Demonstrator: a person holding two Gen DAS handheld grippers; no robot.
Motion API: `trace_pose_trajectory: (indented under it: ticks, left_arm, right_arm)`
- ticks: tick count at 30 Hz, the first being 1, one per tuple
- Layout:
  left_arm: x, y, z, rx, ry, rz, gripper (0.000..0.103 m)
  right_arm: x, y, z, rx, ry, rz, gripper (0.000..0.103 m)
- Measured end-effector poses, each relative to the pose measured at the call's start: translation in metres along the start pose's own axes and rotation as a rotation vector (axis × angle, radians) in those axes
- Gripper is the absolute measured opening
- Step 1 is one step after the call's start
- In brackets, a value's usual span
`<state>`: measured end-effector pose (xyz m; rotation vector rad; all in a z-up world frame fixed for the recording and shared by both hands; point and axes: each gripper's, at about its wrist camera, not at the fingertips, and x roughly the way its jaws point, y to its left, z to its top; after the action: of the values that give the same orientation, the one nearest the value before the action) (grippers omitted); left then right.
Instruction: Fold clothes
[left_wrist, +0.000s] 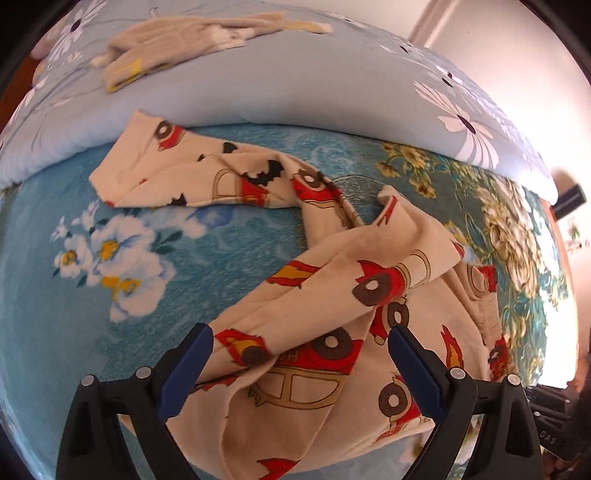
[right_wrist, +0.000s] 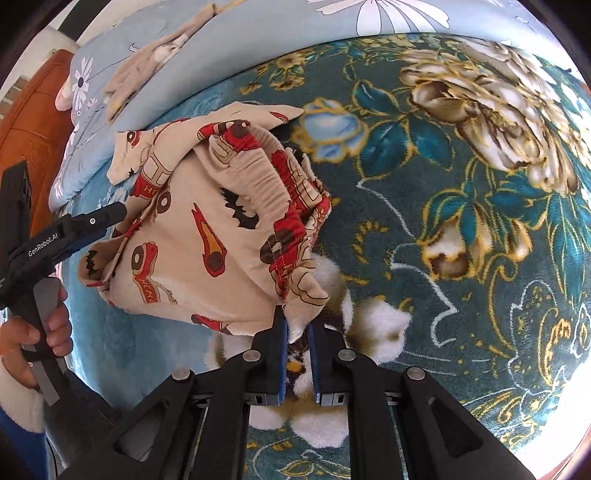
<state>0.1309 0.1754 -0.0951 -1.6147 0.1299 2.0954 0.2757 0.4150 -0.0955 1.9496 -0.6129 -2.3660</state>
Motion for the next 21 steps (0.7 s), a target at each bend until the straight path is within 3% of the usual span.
trace_pose_trajectory:
  ticks: [1, 6, 8, 11, 16, 21]
  left_arm:
    - [0.003, -0.005, 0.003, 0.012, 0.007, 0.015, 0.095]
    - [0.013, -0.016, 0.012, -0.003, 0.040, 0.020, 0.065]
    - [0.017, -0.018, 0.010, 0.002, 0.044, 0.021, 0.043]
    - [0.013, -0.017, 0.008, -0.004, 0.011, 0.015, 0.018]
    - [-0.018, 0.033, 0.011, -0.181, -0.094, -0.030, 0.012]
    - [-0.072, 0.143, -0.009, -0.485, -0.218, 0.016, 0.006]
  right_arm:
    - [0.001, 0.001, 0.000, -0.003, 0.008, -0.005, 0.011]
    - [0.003, 0.004, -0.004, -0.008, 0.040, -0.005, 0.011]
    - [0.000, 0.004, -0.006, -0.011, 0.039, -0.006, 0.011]
    - [-0.004, 0.004, -0.007, -0.010, 0.039, -0.006, 0.011]
    - [0.001, 0.002, -0.008, -0.001, 0.045, -0.006, 0.012]
    - [0.005, 0.006, -0.012, -0.015, 0.062, -0.017, 0.012]
